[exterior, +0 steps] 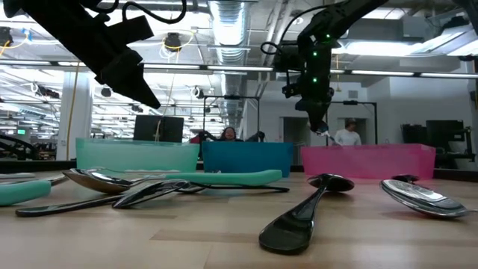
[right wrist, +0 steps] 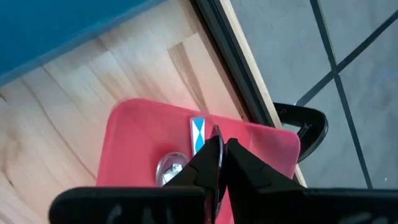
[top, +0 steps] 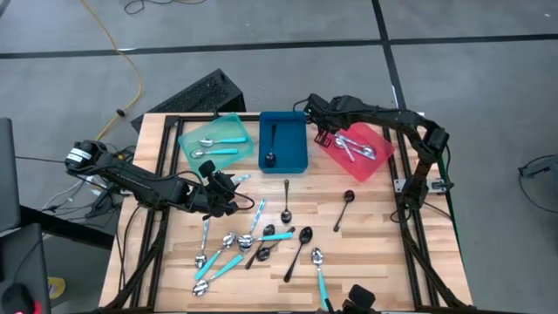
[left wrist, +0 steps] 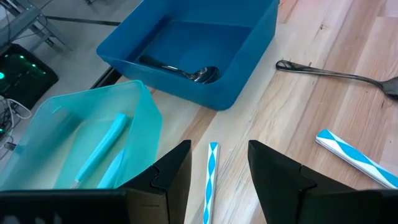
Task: Sort silverware by color (type)
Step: Put the white patterned spoon into the pink bin
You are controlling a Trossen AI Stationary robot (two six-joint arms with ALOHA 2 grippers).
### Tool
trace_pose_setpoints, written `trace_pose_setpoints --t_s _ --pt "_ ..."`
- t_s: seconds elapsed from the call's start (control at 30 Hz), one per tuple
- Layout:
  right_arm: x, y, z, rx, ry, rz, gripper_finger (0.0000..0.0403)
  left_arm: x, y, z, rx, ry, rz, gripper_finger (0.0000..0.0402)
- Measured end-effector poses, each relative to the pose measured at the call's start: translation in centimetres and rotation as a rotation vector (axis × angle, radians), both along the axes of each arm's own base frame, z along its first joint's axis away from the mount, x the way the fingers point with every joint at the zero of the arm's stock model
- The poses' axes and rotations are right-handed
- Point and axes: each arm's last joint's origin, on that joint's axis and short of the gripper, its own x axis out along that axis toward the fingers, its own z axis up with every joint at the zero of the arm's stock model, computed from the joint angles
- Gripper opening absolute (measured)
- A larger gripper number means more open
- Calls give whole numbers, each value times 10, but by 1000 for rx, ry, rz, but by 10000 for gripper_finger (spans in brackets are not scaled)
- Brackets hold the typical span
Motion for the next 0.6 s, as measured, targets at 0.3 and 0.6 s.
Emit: trace_pose_setpoints --t_s 0.3,0.6 --pt "-12 0 -26 34 64 -2 44 0 0 0 0 0 1 147" --pt "-11 0 -38 5 27 10 44 0 0 0 4 -6 8 147"
